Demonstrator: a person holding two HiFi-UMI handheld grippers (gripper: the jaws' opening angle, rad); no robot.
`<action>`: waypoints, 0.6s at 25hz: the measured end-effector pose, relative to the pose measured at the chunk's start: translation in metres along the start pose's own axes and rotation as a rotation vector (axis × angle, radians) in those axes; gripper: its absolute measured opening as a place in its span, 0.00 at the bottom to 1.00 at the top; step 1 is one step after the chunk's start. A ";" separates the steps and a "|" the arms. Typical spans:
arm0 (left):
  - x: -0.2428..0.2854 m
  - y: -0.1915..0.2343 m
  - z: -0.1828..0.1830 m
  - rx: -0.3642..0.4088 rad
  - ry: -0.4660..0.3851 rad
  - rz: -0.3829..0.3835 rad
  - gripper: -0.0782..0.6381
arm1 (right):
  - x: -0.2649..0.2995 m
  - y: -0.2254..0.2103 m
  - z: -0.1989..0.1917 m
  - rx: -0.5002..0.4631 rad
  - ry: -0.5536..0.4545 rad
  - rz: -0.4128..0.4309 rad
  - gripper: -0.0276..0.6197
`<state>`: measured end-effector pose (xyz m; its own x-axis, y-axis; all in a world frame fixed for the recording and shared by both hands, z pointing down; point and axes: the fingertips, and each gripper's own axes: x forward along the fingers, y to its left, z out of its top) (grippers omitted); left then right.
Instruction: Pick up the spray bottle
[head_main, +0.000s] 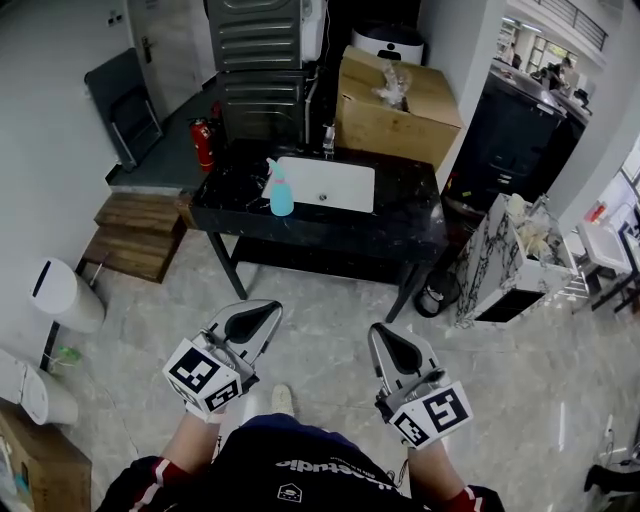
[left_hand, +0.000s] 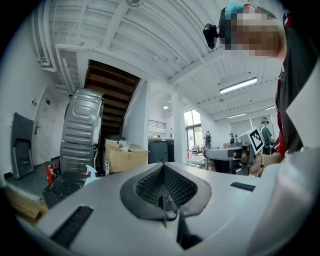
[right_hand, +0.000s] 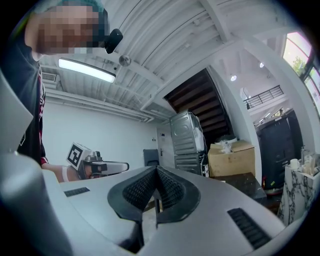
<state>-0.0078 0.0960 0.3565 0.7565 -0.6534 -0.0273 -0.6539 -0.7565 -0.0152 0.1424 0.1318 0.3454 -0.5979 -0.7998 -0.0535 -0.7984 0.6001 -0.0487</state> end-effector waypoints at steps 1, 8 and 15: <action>0.003 0.005 -0.003 -0.007 -0.001 0.008 0.13 | 0.005 -0.003 -0.003 0.001 0.004 0.002 0.10; 0.041 0.060 -0.024 -0.039 -0.010 0.007 0.13 | 0.058 -0.033 -0.021 -0.004 0.033 -0.002 0.10; 0.092 0.157 -0.025 -0.020 -0.023 -0.015 0.13 | 0.158 -0.076 -0.015 -0.020 0.032 -0.020 0.10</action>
<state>-0.0402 -0.0839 0.3765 0.7656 -0.6413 -0.0501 -0.6419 -0.7667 0.0044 0.1079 -0.0407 0.3557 -0.5837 -0.8117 -0.0212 -0.8112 0.5841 -0.0292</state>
